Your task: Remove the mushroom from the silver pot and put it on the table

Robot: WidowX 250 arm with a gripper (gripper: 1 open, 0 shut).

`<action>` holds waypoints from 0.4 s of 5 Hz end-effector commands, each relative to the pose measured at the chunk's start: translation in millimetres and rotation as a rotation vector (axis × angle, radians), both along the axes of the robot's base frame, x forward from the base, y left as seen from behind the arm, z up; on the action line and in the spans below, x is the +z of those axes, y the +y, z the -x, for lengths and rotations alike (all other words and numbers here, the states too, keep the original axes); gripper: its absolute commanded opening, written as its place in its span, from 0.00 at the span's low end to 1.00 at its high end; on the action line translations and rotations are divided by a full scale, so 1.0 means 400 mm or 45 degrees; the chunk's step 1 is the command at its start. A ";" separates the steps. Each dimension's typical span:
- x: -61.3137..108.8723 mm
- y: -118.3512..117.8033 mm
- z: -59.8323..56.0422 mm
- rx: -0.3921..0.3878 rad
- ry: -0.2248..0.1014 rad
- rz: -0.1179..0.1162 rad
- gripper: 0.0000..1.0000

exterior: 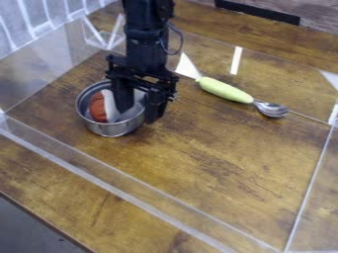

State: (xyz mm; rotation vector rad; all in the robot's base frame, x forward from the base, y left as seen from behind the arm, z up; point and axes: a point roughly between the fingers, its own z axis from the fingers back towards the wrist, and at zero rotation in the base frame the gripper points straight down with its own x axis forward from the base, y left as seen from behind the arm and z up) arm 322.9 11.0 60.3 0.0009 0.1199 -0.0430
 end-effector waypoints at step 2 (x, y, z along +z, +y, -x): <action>0.045 -0.016 -0.026 -0.112 -0.091 0.022 1.00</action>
